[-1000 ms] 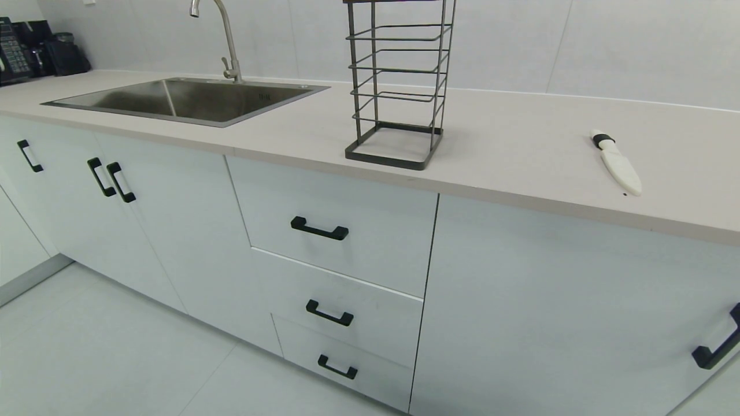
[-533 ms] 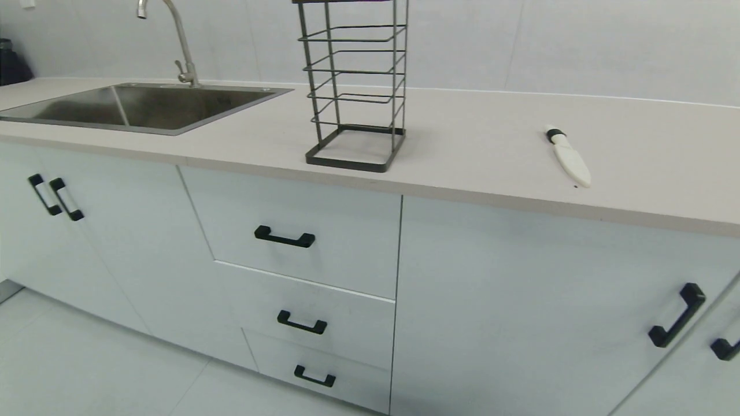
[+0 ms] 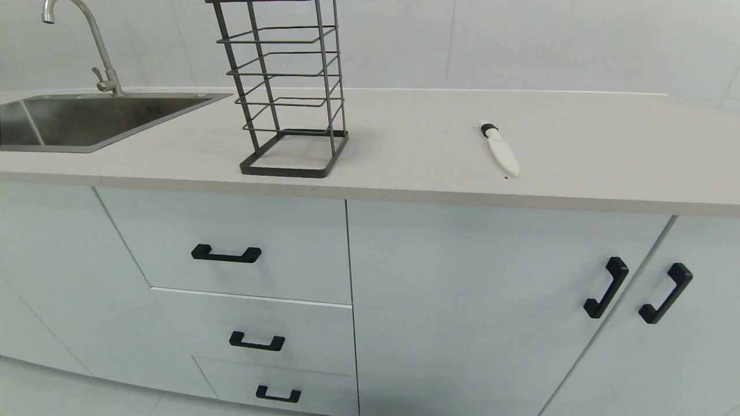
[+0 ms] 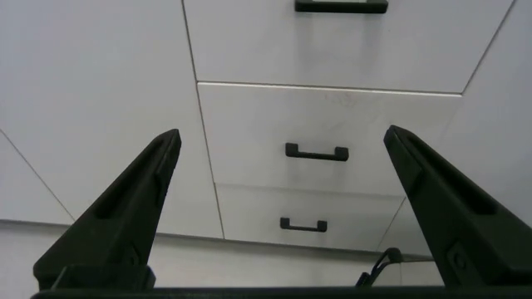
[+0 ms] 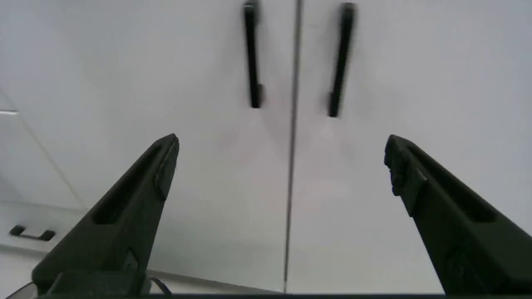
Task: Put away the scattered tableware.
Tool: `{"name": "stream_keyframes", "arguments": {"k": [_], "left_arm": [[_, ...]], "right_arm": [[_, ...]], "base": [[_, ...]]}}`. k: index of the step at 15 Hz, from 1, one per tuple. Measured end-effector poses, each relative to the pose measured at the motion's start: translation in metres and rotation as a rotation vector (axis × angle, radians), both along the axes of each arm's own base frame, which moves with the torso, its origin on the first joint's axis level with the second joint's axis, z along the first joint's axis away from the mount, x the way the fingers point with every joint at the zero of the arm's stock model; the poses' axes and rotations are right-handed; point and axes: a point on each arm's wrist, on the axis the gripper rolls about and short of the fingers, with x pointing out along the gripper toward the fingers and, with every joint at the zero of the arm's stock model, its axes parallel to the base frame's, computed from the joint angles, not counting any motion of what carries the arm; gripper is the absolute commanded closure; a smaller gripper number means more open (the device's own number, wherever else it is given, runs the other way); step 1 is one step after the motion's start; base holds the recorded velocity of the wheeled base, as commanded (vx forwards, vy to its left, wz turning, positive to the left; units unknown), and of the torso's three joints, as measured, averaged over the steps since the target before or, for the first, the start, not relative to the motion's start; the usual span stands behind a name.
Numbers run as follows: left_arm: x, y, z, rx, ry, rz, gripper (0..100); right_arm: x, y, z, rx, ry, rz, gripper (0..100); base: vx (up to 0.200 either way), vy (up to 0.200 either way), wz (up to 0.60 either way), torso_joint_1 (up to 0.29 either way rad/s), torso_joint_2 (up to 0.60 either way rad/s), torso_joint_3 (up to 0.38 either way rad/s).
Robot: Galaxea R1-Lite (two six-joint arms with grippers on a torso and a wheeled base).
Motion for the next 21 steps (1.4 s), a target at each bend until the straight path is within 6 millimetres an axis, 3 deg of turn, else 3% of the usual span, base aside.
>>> {"name": "stream_keyframes", "arguments": {"k": [3, 11, 16, 21], "left_arm": [[0.0, 0.0001, 0.0, -0.002, 0.0, 0.003, 0], [0.0, 0.0001, -0.0001, -0.003, 0.001, 0.003, 0], [0.0, 0.0001, 0.0, -0.004, 0.001, 0.004, 0], [0.0, 0.0001, 0.0001, -0.004, 0.0, 0.004, 0]], "right_arm": [[0.0, 0.0, 0.0, 0.0, 0.0, 0.001, 0], [0.0, 0.0, -0.0001, -0.001, 0.001, 0.0, 0], [0.0, 0.0, -0.0001, -0.001, 0.001, 0.0, 0], [0.0, 0.0, 0.0, -0.001, 0.0, 0.0, 0]], "base": [[0.2, 0.0, 0.0, -0.001, 0.0, 0.001], [0.0, 0.0, 0.0, 0.01, -0.02, -0.004], [0.0, 0.0, 0.0, 0.218, -0.13, -0.106], [0.0, 0.0, 0.0, 0.222, -0.62, -0.213]]}}
